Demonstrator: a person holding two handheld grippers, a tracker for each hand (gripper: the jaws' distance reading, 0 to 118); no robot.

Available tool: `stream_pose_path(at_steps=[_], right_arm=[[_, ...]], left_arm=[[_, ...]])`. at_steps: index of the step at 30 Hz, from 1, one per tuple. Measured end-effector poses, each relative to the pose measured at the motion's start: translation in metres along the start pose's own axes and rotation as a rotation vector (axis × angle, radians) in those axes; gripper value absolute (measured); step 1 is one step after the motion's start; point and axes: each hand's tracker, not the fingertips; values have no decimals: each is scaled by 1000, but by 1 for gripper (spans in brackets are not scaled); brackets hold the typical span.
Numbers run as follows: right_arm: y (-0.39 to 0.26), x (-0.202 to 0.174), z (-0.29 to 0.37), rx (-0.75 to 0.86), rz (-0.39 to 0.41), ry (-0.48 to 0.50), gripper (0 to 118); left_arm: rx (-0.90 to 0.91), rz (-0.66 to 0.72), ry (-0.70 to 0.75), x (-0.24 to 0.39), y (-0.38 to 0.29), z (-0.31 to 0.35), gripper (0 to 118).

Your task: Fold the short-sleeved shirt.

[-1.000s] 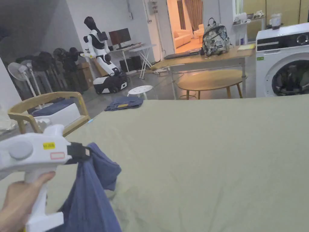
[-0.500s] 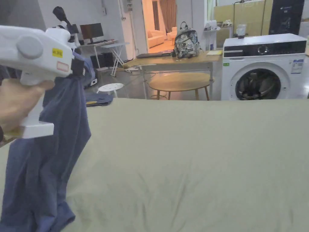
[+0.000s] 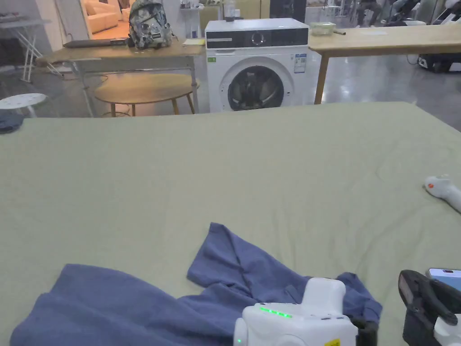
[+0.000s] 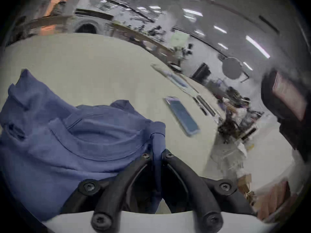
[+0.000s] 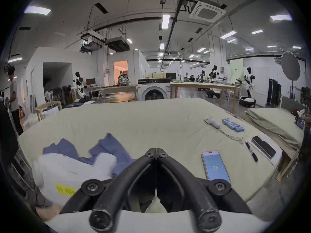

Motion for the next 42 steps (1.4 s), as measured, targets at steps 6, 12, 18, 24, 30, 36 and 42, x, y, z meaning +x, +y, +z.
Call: stream_pose_path(at_steps=[6, 12, 18, 24, 30, 36, 42], right_arm=[[-11, 14, 6, -20, -91, 51, 0], [-13, 29, -5, -41, -185, 103, 0], [-5, 29, -21, -65, -151, 107, 0], [9, 9, -23, -22, -119, 199, 0], [11, -2, -22, -45, -60, 191, 0], [2, 5, -7, -89, -44, 157, 0], [-9, 18, -3, -147, -35, 94, 0]], left_arm=[[94, -26, -19, -3, 16, 41, 47], [311, -258, 277, -28, 27, 199, 46], [436, -276, 639, -60, 6, 326, 0], [329, -74, 745, -122, 12, 370, 0], [153, 73, 665, -212, 58, 345, 48], [5, 190, 729, -280, 68, 291, 49], [-20, 300, 692, -318, 62, 273, 36]])
